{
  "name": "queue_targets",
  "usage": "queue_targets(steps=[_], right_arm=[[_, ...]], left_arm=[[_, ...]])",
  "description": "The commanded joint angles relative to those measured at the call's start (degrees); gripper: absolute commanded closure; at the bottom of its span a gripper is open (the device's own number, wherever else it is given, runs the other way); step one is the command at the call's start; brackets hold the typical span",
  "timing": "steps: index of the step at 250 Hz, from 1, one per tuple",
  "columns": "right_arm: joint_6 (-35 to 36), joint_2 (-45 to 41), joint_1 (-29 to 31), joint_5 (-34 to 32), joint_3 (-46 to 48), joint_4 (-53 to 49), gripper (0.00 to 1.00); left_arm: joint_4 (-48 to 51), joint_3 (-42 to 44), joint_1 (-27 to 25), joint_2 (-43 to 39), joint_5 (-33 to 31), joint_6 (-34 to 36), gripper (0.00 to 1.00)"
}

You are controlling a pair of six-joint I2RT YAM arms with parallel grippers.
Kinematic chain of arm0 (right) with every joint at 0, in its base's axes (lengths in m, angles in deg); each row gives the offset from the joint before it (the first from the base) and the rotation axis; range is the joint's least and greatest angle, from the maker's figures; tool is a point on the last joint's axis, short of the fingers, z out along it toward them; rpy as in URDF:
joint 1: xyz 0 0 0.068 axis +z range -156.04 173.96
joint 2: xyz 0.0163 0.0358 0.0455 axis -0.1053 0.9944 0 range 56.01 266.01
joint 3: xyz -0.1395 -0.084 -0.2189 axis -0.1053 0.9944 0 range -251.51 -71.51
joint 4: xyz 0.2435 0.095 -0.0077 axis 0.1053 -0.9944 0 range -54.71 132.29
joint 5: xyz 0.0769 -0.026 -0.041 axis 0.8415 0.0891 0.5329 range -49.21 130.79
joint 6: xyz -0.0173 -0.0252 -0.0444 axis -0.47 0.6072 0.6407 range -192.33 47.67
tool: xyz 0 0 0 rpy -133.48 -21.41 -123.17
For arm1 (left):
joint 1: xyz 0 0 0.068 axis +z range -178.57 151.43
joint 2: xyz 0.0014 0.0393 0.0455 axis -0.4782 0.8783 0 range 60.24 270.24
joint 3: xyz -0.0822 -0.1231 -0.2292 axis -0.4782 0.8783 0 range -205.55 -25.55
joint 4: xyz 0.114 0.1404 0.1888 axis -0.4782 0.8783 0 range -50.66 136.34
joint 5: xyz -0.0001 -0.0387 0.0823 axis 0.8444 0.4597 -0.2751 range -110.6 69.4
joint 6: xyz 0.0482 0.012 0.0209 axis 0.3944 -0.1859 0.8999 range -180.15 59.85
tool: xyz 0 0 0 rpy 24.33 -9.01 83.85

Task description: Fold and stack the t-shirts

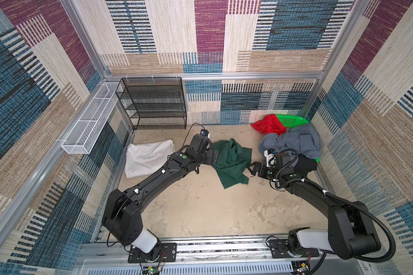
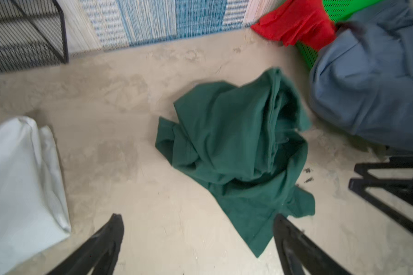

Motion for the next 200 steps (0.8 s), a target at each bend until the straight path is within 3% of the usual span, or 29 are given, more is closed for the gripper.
queue_targets(steps=[1, 34, 94, 200], right_arm=[[-2.6, -0.36, 0.04, -1.56, -0.82, 3.8, 0.02], [-6.72, -0.81, -0.23, -6.02, -0.88, 2.7, 0.02], [-3.71, -1.53, -1.03, 0.03, 1.32, 4.78, 0.02], [-0.49, -15.18, -1.12, -9.99, 7.71, 3.72, 0.02]], left_arm=[[-2.98, 4.79, -0.25, -0.76, 2.84, -4.3, 0.07], [-3.18, 7.24, -1.01, 1.44, 7.28, -6.78, 0.13], [-0.39, 1.77, -4.78, 11.34, 10.94, -8.69, 0.21], [5.36, -7.27, -9.53, 23.47, 7.73, -9.91, 0.28]])
